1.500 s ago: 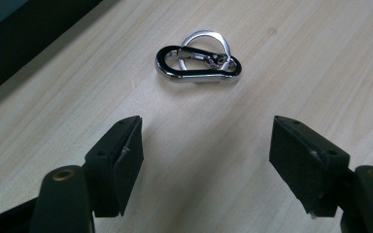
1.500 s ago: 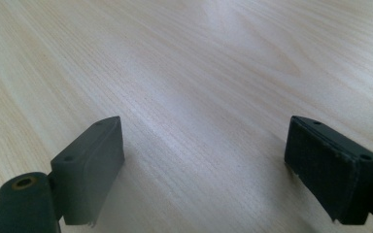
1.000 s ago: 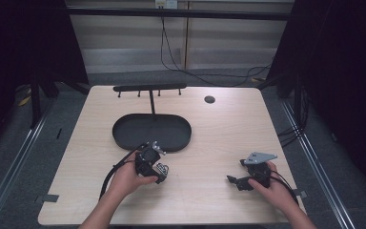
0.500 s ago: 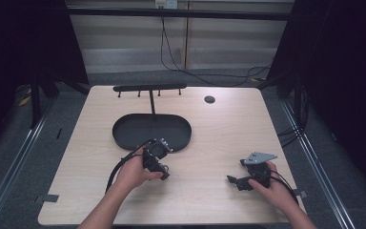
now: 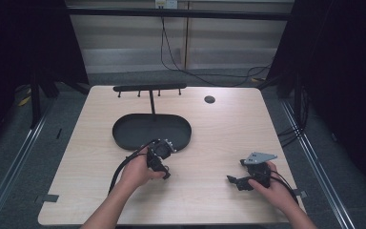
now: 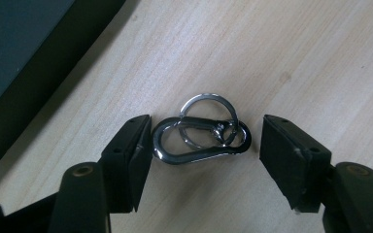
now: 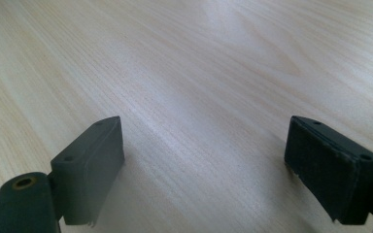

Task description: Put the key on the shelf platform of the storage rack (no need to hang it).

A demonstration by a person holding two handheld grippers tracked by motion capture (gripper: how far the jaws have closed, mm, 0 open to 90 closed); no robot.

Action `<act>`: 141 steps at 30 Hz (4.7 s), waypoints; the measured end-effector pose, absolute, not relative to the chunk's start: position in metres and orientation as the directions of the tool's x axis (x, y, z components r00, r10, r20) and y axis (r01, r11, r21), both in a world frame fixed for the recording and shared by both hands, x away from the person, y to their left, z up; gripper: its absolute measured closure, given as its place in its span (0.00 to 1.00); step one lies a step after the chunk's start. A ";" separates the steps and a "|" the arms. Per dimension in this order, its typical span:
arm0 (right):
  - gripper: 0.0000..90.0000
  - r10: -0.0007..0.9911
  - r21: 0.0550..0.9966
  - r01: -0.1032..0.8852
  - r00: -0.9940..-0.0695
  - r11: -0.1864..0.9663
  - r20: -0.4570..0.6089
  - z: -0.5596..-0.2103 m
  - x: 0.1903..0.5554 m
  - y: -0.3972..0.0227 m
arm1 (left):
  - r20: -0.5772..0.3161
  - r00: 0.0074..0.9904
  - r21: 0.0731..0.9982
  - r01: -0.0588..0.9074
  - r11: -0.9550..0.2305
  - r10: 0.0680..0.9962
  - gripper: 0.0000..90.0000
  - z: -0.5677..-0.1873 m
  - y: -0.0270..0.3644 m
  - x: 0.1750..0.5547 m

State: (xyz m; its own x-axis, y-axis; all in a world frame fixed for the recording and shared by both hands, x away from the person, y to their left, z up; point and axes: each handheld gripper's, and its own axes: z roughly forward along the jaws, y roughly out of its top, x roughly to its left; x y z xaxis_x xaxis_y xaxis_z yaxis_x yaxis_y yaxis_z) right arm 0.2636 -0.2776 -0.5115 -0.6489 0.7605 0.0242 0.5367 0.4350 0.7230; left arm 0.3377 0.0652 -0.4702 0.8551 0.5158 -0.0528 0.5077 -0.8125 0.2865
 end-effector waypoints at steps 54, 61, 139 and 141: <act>0.15 0.760 0.723 0.537 -0.649 0.435 0.024 -0.512 0.264 -0.278 | -0.133 0.806 0.295 0.588 -0.753 0.577 0.47 -0.435 0.081 0.351; 0.15 0.760 0.723 0.536 -0.649 0.435 0.024 -0.512 0.264 -0.278 | -0.137 0.800 0.299 0.596 -0.745 0.585 0.47 -0.427 0.086 0.356; 0.15 0.760 0.725 0.534 -0.649 0.434 0.023 -0.512 0.264 -0.278 | -0.127 0.748 0.320 0.652 -0.687 0.651 0.47 -0.360 0.094 0.411; 0.15 0.760 0.725 0.535 -0.649 0.434 0.023 -0.512 0.264 -0.278 | -0.129 0.747 0.322 0.654 -0.685 0.652 0.47 -0.359 0.094 0.412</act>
State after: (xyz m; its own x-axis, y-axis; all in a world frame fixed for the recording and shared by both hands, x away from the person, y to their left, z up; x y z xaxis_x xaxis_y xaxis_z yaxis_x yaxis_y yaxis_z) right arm 0.2638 -0.2776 -0.5117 -0.6490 0.7604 0.0233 0.5346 0.4341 0.7251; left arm 0.4119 0.0937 -0.3592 0.7469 0.6523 -0.1291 0.6538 -0.6848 0.3219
